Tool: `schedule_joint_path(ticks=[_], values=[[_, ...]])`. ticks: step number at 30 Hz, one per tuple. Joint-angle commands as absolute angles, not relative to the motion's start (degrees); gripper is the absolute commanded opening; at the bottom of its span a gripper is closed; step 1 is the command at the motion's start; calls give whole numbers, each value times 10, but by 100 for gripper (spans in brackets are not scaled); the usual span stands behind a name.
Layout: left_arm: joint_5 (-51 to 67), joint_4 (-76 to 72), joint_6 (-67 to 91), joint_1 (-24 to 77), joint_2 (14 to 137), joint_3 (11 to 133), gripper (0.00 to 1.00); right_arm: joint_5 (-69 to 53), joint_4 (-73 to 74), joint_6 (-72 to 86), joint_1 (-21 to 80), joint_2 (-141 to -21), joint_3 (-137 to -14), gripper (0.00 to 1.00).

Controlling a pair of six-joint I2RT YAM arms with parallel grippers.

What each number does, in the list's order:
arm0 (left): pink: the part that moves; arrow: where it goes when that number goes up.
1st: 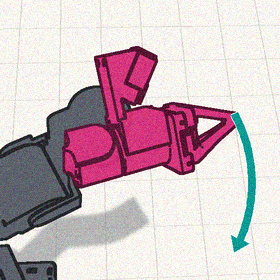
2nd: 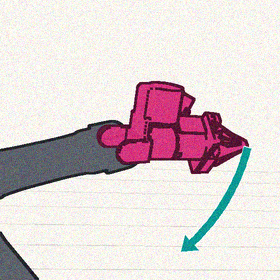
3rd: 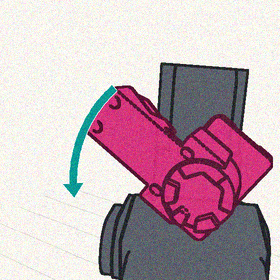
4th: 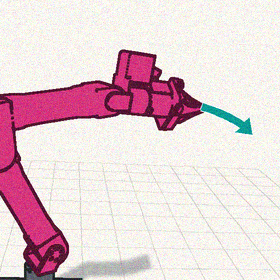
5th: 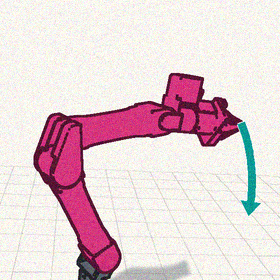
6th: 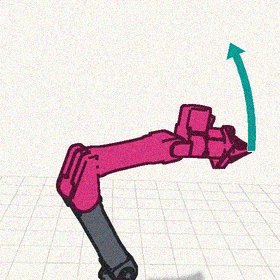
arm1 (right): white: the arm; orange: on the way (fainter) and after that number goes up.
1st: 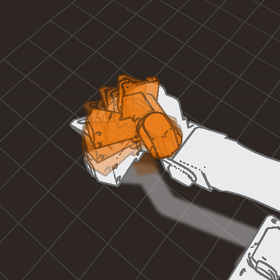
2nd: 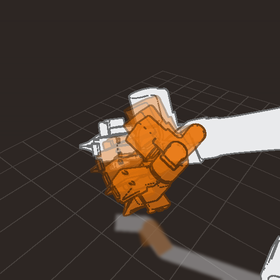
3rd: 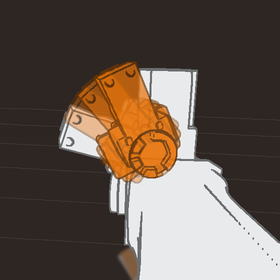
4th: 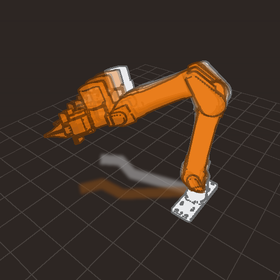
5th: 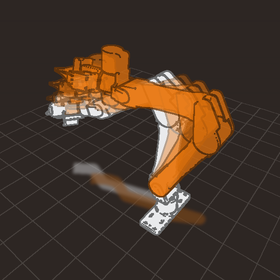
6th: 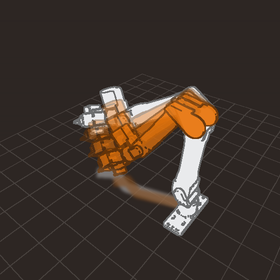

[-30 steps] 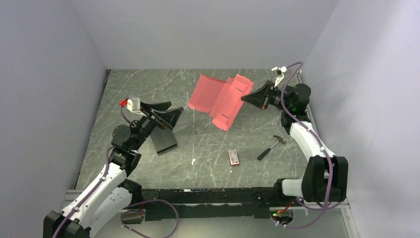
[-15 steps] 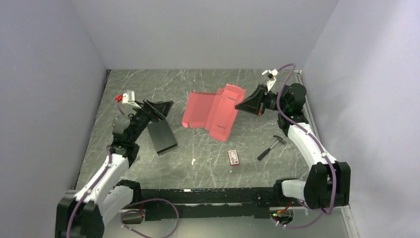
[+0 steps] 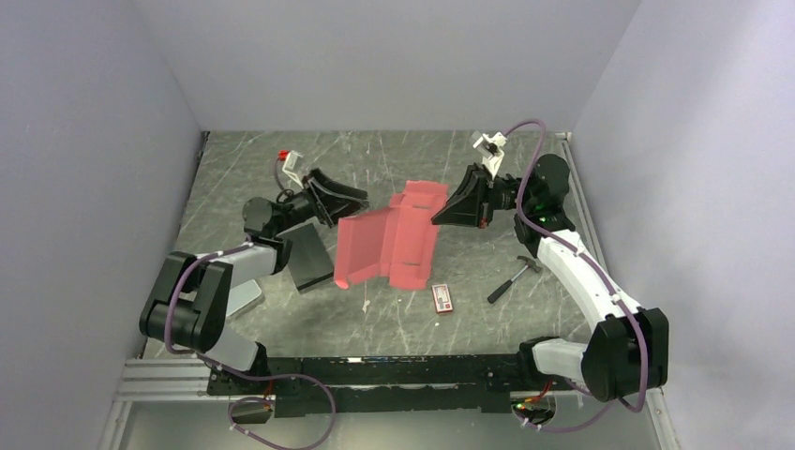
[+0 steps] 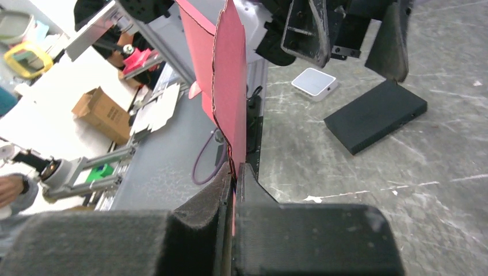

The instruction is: Fold the paper box

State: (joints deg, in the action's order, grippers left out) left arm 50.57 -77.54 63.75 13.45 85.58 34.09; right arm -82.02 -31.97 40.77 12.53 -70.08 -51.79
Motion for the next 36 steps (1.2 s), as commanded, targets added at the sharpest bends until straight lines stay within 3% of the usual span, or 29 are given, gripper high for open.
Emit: schedule_joint_path(ticks=[1,14,23,36], values=[[585,-889,655,180,865,385,81,-854,-327,402,141,-700,-566,0],[618,-890,643,228,855,403,83,-875,-176,305,154,-704,-622,0],[598,-888,634,278,873,425,83,-807,-114,258,157,-728,-631,0],[537,-711,540,304,844,425,82,-707,19,150,158,-745,-653,0]])
